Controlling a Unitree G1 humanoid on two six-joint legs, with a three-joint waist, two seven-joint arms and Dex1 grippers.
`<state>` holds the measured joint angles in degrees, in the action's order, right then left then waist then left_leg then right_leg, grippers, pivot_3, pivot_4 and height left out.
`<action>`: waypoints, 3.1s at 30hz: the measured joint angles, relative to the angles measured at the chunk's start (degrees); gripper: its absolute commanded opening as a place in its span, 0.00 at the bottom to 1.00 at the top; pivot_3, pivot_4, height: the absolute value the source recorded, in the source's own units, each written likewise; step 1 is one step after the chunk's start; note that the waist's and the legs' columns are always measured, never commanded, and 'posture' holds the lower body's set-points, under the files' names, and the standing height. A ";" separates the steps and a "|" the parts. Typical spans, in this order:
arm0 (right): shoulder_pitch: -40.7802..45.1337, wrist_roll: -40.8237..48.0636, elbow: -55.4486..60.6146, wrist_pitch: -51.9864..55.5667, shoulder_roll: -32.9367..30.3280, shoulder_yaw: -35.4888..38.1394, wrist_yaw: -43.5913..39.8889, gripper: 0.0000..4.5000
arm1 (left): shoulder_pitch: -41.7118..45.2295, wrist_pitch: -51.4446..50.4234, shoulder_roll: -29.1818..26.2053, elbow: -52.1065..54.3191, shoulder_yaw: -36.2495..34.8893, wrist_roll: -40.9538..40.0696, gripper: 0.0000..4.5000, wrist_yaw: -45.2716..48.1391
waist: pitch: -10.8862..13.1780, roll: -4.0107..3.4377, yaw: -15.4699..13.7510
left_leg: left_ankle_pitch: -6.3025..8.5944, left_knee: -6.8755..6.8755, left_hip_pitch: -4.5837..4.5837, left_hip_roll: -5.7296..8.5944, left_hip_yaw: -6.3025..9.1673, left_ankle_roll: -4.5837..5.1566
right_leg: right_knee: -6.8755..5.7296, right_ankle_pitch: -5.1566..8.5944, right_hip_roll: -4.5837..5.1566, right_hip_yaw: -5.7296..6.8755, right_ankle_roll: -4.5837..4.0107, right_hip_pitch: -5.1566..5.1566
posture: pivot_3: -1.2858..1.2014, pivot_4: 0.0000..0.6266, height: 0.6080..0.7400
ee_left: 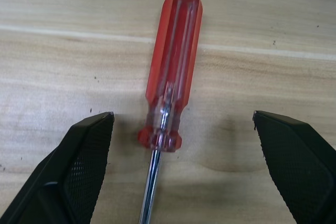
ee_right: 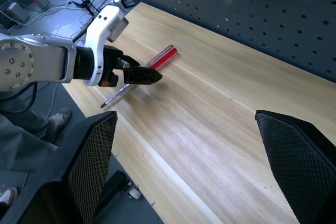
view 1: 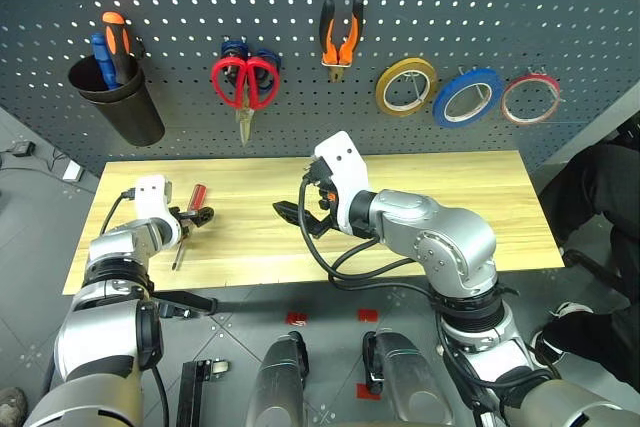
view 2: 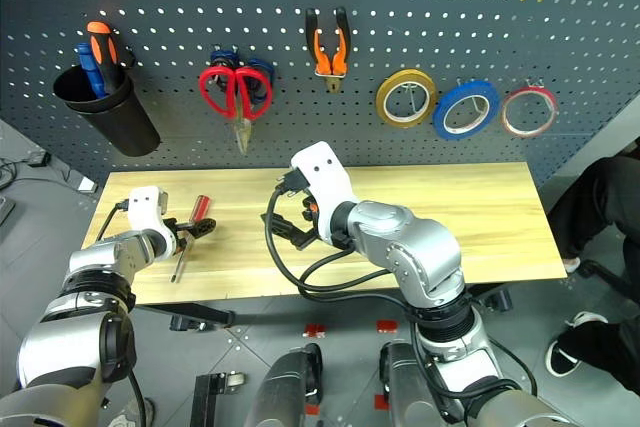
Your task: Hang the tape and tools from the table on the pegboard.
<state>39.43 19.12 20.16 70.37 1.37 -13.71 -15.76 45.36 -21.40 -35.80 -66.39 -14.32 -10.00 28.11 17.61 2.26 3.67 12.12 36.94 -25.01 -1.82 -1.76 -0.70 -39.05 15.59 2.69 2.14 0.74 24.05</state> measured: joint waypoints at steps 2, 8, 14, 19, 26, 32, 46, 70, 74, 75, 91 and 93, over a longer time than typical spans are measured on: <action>0.00 0.00 0.03 0.15 -0.44 0.00 0.04 1.00 | 0.70 0.79 -0.01 -1.29 0.25 0.53 0.87 -0.13 | 0.00 0.00 0.13 | 0.00 -0.01 0.00 0.00 -0.02 0.00 | 0.01 0.00 0.00 0.00 0.00 0.01 | 0.43 0.58 1.00; 0.00 0.00 0.41 0.32 -0.97 0.01 0.09 1.00 | 1.57 3.02 0.00 -4.16 1.64 3.38 0.49 -1.15 | 0.00 0.01 1.12 | 0.00 -0.04 0.00 0.00 -0.03 0.00 | 0.02 0.00 0.02 0.00 0.00 0.01 | 0.43 0.56 1.00; 0.00 -0.01 0.44 0.30 -1.54 -0.15 0.36 1.00 | 2.54 5.37 -0.03 -5.81 3.85 6.32 0.14 -1.09 | 0.00 0.01 1.38 | 0.00 -0.07 0.00 -0.01 -0.07 0.00 | 0.01 0.00 0.02 0.00 0.01 0.03 | 0.43 0.54 1.00; -0.08 -0.04 0.63 -0.25 -2.77 -1.19 0.39 1.00 | 2.43 7.38 -0.03 -5.85 5.43 8.11 0.14 -0.02 | -0.01 0.02 1.39 | 0.00 -0.07 0.00 -0.01 -0.09 -0.01 | 0.01 0.00 0.03 0.00 0.01 0.04 | 0.43 0.50 1.00; -1.60 -0.09 2.12 -3.12 -5.01 -2.53 -0.11 1.00 | -0.99 12.01 -0.05 -2.09 6.15 8.67 0.14 2.28 | -0.18 0.07 1.37 | -0.01 -0.09 0.01 -0.01 -0.09 -0.02 | -0.01 0.00 0.06 -0.01 0.00 0.02 | 0.43 0.41 1.00; -3.15 -1.45 3.92 -9.49 -10.07 -4.52 -2.07 1.00 | -10.39 23.09 0.86 9.50 6.23 8.85 0.14 0.59 | -0.45 0.17 1.40 | -0.01 -0.08 -0.02 0.05 -0.13 -0.03 | 0.01 -0.01 0.20 -0.01 0.00 0.03 | 0.43 0.34 1.00; -7.20 -1.25 7.45 -27.66 -13.82 -6.40 -12.24 1.00 | -25.02 29.80 3.43 33.37 3.26 7.54 0.14 -7.64 | -2.41 0.90 1.44 | 0.00 -0.04 -0.04 0.06 -0.07 -0.02 | -0.03 -0.03 0.21 0.06 0.01 0.00 | 0.44 0.26 1.00; -6.69 0.16 4.26 -34.42 -14.70 -5.55 -19.94 1.00 | -9.93 20.22 1.47 59.25 -4.26 -4.40 0.14 -11.13 | -5.74 1.07 0.70 | -0.02 0.07 0.23 0.11 0.07 -0.03 | -0.04 -0.06 0.12 0.12 0.03 -0.39 | 0.47 0.20 1.00; -6.25 0.03 3.71 -34.89 -14.66 -5.56 -20.25 1.00 | -3.56 18.89 0.65 56.57 -5.92 -6.09 0.14 -11.18 | -5.75 1.06 0.66 | -0.04 0.07 0.23 0.09 0.05 -0.08 | -0.04 -0.07 0.07 0.08 0.04 -0.38 | 0.47 0.20 1.00; -6.25 0.01 3.54 -34.89 -14.68 -5.55 -20.24 1.00 | -2.83 18.77 0.04 55.98 -6.42 -6.28 0.14 -11.18 | -5.76 1.05 0.74 | -0.10 0.07 0.23 0.09 0.03 -0.17 | -0.04 -0.06 0.07 0.07 0.04 -0.38 | 0.47 0.20 1.00; -4.94 0.06 2.01 -35.13 -13.03 -5.34 -20.01 1.00 | -5.33 22.56 -0.45 42.53 -9.11 -5.10 0.21 -12.58 | -6.37 1.10 0.42 | -0.12 0.13 0.24 0.09 0.07 -0.19 | -0.15 -0.07 0.08 0.09 0.03 -0.38 | 0.47 0.19 1.00; -4.35 0.14 2.03 -35.16 -11.89 -4.86 -19.60 1.00 | -5.32 23.13 0.52 41.27 -9.09 -5.20 0.33 -12.63 | -6.51 1.21 0.27 | -0.11 0.14 0.24 0.09 0.07 -0.19 | -0.16 -0.07 0.08 0.09 0.03 -0.38 | 0.47 0.19 1.00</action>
<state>35.08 19.26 22.18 35.21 -10.52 -18.58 -35.36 40.04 1.73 -35.28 -25.12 -23.41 -15.20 15.48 11.10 3.47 3.94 12.00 37.08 -24.77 -1.73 -1.69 -0.89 -39.21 15.52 2.76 2.23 0.76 23.67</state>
